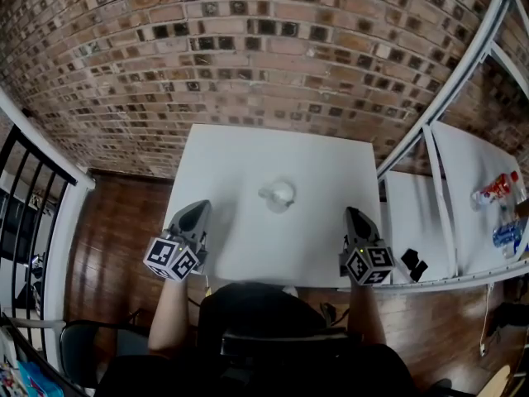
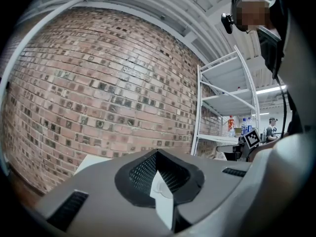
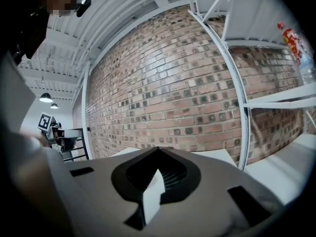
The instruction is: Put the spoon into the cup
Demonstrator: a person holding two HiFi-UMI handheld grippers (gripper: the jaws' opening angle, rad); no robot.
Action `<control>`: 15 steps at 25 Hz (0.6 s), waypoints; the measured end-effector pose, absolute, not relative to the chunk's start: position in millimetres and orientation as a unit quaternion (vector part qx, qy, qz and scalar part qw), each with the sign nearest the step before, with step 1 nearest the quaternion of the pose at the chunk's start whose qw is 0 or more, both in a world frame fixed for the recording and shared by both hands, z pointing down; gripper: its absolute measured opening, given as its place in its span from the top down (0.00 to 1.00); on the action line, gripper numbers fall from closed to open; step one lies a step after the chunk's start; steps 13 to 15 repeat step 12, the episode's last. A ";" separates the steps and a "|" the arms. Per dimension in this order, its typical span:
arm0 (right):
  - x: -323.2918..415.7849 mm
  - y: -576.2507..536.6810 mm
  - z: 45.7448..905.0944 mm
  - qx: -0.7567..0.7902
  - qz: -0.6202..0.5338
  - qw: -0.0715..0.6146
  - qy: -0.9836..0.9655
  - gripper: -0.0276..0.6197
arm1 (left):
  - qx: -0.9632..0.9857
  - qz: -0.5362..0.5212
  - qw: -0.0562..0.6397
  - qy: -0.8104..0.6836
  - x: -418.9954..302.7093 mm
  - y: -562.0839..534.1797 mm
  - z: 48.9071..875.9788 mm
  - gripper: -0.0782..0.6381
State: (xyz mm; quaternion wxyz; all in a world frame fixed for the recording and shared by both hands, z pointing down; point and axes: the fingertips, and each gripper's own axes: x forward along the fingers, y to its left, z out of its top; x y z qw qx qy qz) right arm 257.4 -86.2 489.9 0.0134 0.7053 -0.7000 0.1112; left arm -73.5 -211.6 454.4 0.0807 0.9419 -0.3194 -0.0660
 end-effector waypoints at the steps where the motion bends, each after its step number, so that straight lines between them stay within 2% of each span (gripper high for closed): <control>1: 256.8 -86.9 489.1 0.704 0.110 0.013 -0.701 0.95 | 0.942 -0.066 0.081 -0.320 -73.8 -211.3 454.4 0.89; 15: 251.6 -89.3 483.7 0.695 0.107 0.017 -0.710 0.95 | 0.942 -0.069 0.083 -0.317 -75.9 -201.5 451.7 0.89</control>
